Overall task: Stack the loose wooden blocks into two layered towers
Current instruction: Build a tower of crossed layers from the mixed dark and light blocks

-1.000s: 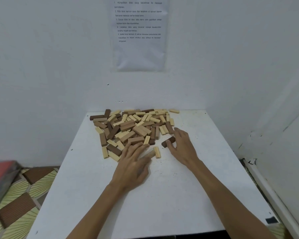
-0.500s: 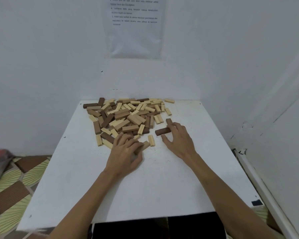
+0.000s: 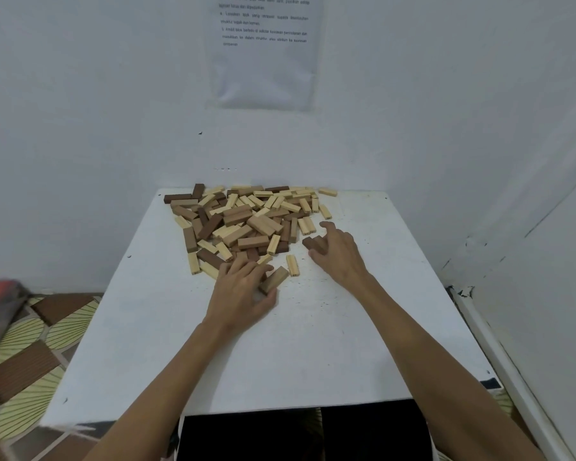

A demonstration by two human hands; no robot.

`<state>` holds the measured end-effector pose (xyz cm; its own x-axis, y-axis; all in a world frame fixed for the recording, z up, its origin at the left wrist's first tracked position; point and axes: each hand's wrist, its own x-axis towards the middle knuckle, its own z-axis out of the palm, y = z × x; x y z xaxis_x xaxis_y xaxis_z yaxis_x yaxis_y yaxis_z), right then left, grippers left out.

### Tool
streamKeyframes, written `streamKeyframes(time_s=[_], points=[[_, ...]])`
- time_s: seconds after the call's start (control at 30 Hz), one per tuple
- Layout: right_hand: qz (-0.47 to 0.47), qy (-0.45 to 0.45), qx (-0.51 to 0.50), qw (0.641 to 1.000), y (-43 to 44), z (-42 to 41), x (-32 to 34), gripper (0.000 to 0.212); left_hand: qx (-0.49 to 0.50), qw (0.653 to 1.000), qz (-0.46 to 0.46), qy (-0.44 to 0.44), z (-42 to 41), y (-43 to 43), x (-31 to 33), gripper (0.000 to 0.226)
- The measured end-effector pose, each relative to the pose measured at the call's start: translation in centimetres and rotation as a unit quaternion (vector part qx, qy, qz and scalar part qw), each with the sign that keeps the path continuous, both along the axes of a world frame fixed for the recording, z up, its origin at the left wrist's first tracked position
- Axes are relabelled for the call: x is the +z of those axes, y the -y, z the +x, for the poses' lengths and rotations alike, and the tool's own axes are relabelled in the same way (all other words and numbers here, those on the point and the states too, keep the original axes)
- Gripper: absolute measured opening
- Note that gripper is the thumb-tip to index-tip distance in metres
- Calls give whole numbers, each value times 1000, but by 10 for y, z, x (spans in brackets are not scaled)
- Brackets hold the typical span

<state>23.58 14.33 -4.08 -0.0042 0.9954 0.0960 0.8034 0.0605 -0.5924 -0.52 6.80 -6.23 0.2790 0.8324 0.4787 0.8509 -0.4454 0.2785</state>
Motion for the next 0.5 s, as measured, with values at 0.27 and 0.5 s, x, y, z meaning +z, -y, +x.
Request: streamKeyframes(time_s=[0.27,0.5], points=[[40,-8,13,999,39,4,25,78,24,996,-6,88,7,6,9,37],[27,1,58,998,120,24,32,81,16,990,-42,131,39,37,15,24]])
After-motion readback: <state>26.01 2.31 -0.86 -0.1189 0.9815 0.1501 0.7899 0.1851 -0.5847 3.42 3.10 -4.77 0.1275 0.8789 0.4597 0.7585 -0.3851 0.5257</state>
